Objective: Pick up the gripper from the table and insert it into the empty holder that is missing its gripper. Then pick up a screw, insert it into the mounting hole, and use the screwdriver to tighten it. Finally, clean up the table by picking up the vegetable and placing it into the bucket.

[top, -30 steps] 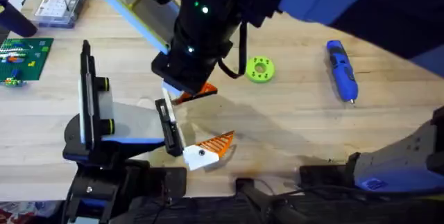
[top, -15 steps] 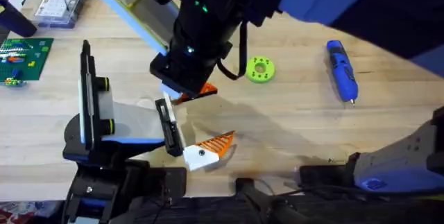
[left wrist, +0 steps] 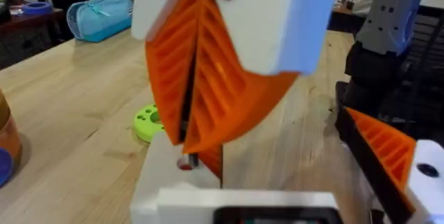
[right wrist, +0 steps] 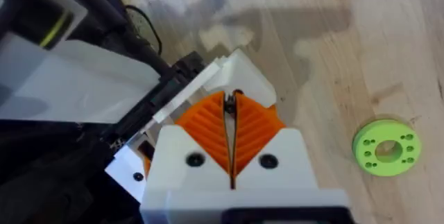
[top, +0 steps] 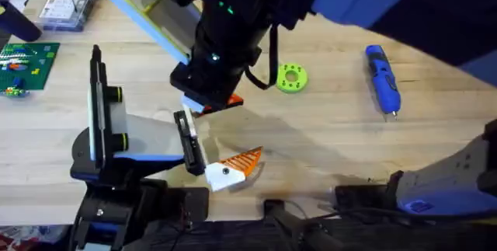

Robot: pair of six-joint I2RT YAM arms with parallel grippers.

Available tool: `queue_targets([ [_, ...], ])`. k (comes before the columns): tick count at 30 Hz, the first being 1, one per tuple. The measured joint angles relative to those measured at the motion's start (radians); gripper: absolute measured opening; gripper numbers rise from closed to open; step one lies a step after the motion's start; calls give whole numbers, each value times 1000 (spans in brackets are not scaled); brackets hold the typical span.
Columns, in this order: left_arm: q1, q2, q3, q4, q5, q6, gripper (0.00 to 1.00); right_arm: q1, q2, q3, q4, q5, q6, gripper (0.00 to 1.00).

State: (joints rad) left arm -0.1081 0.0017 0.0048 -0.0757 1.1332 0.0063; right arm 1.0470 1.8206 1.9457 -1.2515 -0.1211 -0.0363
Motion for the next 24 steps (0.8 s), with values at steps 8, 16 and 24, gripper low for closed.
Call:
queue_targets([
  [8, 0, 0, 0, 0, 0, 0, 991, 0, 0, 0, -5, 0, -18, 9],
  [16, 0, 0, 0, 0, 0, 0, 991, 0, 0, 0, -5, 0, -37, 9],
  [24, 0, 0, 0, 0, 0, 0, 991, 0, 0, 0, -3, 0, -61, 9],
])
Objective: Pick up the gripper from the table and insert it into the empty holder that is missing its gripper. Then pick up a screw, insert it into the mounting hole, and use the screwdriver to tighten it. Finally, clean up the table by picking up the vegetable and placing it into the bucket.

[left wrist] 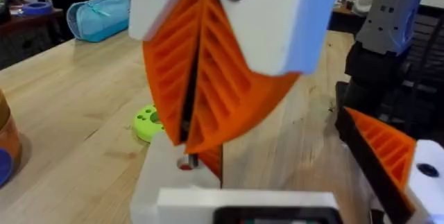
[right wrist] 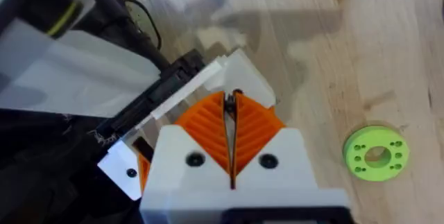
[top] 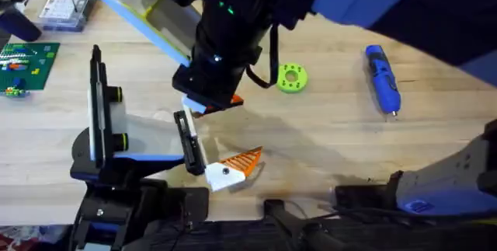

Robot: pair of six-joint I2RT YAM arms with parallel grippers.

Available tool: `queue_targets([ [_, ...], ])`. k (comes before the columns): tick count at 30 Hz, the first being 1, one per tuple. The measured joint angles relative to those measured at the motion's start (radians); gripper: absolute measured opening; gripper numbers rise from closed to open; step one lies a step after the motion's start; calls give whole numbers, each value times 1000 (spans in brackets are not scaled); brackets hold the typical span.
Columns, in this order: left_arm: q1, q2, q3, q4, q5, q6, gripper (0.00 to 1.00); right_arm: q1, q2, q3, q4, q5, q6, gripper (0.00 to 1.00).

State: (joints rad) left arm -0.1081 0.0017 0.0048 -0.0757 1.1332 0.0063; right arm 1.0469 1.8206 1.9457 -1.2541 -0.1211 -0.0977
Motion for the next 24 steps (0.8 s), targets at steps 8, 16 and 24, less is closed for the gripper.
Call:
queue_targets([
  [8, 0, 0, 0, 0, 0, 0, 991, 0, 0, 0, 2, 0, -7, 9],
  [16, 0, 0, 0, 0, 0, 0, 991, -4, 0, 0, 6, 0, -8, 9],
  [24, 0, 0, 0, 0, 0, 0, 991, -5, 0, 0, 6, 0, -12, 9],
])
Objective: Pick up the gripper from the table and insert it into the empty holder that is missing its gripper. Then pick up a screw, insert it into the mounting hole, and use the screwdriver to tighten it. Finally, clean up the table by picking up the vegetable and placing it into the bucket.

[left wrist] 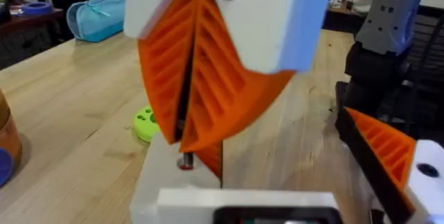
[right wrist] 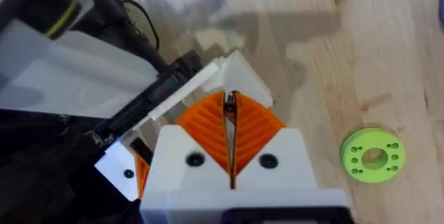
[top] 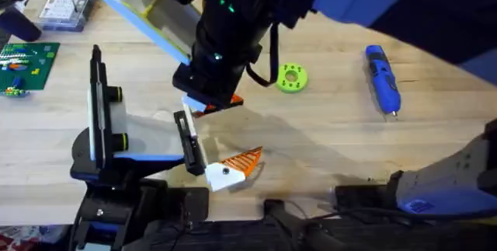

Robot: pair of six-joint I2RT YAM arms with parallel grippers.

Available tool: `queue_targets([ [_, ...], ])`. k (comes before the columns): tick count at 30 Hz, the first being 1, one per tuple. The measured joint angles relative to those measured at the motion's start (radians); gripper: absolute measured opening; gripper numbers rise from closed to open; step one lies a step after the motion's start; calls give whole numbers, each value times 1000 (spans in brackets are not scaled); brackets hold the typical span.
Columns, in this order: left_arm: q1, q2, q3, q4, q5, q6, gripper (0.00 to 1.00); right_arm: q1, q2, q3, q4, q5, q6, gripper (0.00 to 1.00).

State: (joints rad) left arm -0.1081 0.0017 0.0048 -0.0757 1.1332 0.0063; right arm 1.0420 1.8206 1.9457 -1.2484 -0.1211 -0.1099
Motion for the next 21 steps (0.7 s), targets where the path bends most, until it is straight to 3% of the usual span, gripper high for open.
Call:
queue_targets([
  [21, 0, 0, 0, 0, 0, 0, 991, 0, 0, -3, -4, 0, -19, 9],
])
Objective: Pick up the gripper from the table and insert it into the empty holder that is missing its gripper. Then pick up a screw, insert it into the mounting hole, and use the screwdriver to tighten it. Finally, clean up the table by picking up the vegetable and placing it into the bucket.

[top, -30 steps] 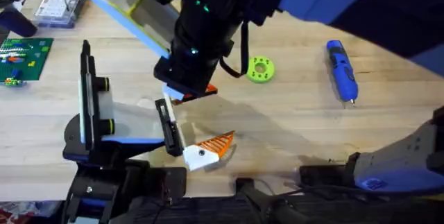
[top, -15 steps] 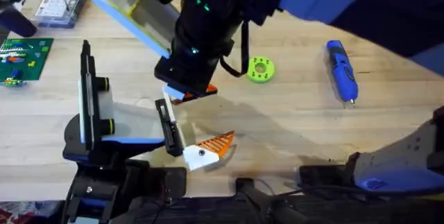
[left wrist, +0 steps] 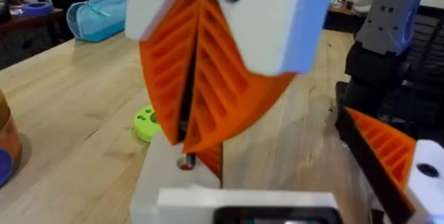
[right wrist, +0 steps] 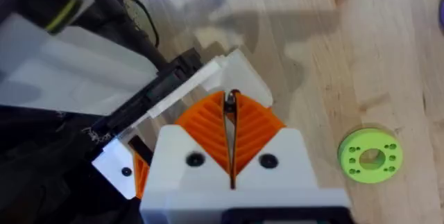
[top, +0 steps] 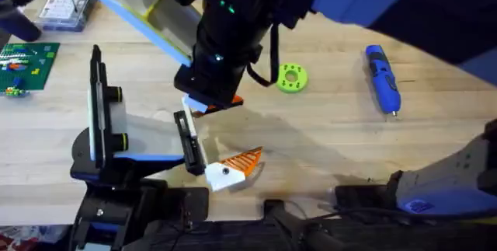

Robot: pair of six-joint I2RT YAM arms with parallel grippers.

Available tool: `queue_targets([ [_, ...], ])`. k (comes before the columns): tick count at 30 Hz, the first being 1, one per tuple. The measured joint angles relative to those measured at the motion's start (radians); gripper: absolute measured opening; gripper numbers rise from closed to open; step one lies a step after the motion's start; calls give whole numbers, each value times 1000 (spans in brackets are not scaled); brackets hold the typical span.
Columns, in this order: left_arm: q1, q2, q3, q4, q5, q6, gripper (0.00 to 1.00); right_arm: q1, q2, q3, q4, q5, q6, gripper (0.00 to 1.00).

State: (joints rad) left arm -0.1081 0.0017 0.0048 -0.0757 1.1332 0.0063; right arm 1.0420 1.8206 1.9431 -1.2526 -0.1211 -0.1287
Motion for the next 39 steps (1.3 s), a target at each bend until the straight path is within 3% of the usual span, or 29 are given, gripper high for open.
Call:
queue_targets([
  [39, 0, 0, 0, 0, 0, 0, 991, -8, 0, -30, 16, 0, -14, 9],
])
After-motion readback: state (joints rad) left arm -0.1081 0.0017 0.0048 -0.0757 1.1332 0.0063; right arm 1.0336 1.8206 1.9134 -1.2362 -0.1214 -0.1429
